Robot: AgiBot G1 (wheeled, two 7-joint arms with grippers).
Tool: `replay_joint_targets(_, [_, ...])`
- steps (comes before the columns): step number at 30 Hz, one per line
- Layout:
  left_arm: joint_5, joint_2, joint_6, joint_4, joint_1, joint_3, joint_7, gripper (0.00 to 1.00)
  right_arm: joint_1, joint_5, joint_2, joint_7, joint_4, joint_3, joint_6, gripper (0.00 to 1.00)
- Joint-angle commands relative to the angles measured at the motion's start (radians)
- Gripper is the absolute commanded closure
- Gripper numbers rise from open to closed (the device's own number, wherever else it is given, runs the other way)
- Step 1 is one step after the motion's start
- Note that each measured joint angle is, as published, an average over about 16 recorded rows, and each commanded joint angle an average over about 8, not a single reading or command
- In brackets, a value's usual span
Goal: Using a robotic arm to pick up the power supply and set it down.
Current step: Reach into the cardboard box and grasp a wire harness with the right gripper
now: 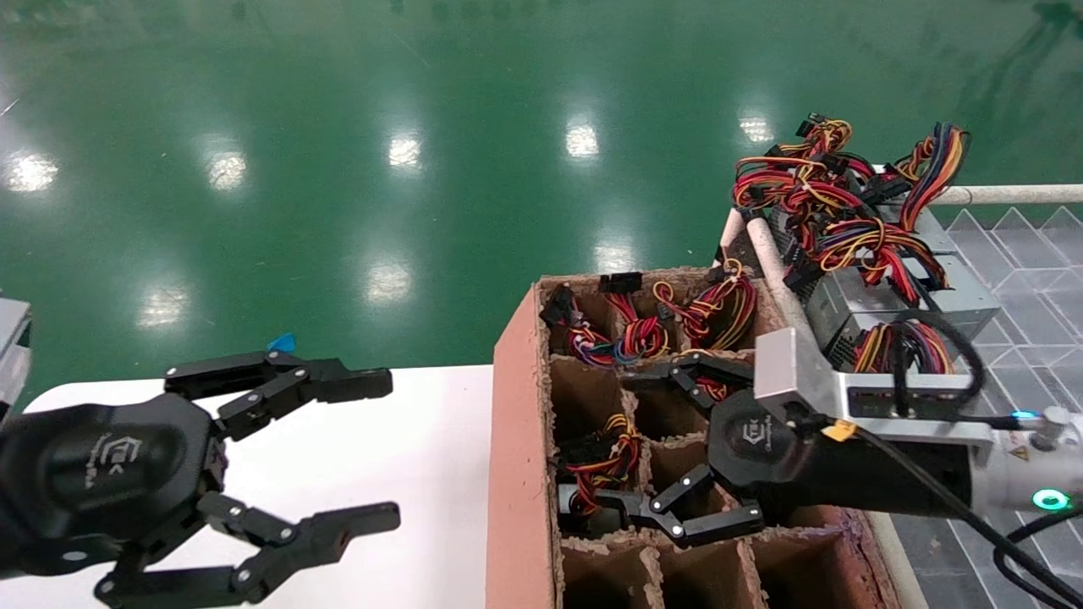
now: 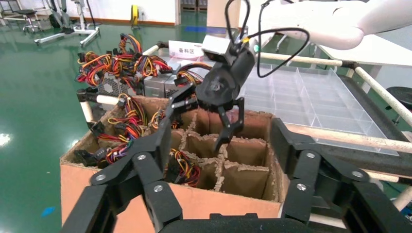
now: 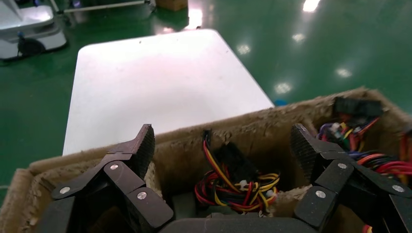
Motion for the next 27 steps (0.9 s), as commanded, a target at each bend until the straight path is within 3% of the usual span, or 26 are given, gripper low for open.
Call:
replay_joint_targets(1, [0.0,0.0,0.0,0.0,0.0,0.0,0.0,1.0,0.02,-0.028,-0.027,-0.013,-0.042,-0.022,-0.014,0.39])
replay_joint_targets(6, [0.0,0.0,0.0,0.0,0.0,0.0,0.0,1.0,0.055,-0.064,-0.068,-0.057,-0.127,-0.042,-0.019,0.98])
replay_joint_targets(27, [0.0,0.0,0.0,0.0,0.0,0.0,0.0,1.0,0.168,-0.171,-0.165,-0.225,-0.37,-0.098,-0.036,1.0])
